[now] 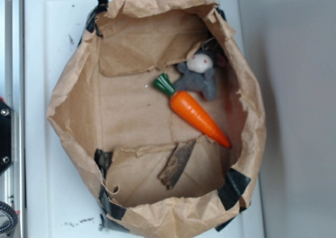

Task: Grab the carrot.

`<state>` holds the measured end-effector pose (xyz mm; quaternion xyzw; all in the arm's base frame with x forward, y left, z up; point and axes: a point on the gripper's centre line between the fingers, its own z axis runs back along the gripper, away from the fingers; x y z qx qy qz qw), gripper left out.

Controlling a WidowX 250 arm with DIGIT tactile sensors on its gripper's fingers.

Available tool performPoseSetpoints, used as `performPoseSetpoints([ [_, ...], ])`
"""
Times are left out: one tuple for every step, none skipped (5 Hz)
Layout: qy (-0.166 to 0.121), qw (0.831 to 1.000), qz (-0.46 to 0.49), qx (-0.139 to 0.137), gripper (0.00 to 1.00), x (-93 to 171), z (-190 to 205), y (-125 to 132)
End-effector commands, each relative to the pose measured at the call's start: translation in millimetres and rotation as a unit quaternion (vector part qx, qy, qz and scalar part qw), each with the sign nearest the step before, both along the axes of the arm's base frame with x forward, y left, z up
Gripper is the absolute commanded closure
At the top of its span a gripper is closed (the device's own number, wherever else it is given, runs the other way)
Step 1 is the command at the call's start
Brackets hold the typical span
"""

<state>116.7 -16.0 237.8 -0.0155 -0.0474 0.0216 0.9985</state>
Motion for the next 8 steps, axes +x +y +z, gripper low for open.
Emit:
performPoseSetpoints([
  [0.0, 1.0, 0.0, 0.0, 0.0, 0, 0, 0],
  [-0.047, 0.994, -0.078, -0.053, 0.0, 50, -4, 20],
  [-0.085, 0.993, -0.086, -0.01, 0.0, 100, -27, 20],
  [-0.088, 0.988, -0.129, 0.001, 0.0, 150, -47, 23],
  [-0.088, 0.988, -0.129, 0.001, 0.0, 150, -47, 23],
  [-0.088, 0.988, -0.129, 0.001, 0.0, 150, -47, 23],
  [-0.072, 0.987, -0.144, 0.028, 0.0, 173, -97, 15],
  [-0.074, 0.981, -0.163, 0.072, 0.0, 181, -148, 8],
])
